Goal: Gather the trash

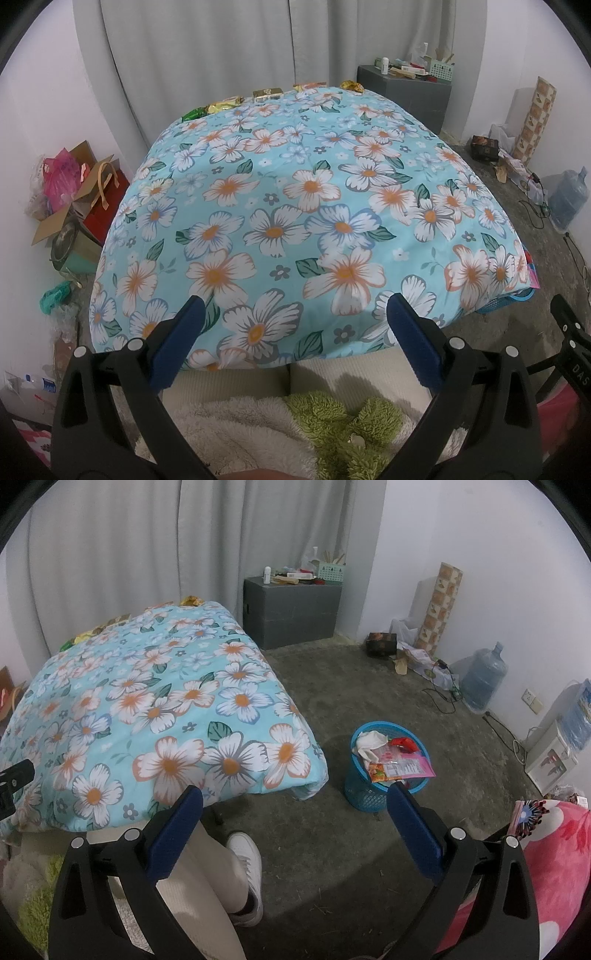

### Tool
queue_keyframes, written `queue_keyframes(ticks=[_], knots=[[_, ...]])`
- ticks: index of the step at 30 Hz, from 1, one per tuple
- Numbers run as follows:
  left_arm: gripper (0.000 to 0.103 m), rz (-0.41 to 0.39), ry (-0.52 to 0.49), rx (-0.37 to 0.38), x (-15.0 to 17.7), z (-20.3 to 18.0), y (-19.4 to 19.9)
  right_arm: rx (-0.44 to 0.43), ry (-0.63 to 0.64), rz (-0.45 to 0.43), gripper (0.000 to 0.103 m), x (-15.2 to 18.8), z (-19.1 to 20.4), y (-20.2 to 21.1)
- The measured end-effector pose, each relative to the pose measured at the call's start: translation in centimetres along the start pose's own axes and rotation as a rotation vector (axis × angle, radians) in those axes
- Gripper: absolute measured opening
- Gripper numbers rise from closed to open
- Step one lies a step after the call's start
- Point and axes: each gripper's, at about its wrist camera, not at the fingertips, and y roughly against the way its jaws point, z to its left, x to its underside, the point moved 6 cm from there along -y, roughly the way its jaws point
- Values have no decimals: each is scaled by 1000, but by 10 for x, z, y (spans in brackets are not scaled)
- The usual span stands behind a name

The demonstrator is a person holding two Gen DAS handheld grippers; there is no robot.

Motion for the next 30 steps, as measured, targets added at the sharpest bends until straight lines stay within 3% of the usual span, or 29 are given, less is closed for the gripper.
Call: queue_keyframes(ticks=[30], knots=[[94, 8, -4, 3, -1, -3, -2, -7, 0, 7, 97, 2, 2, -2]])
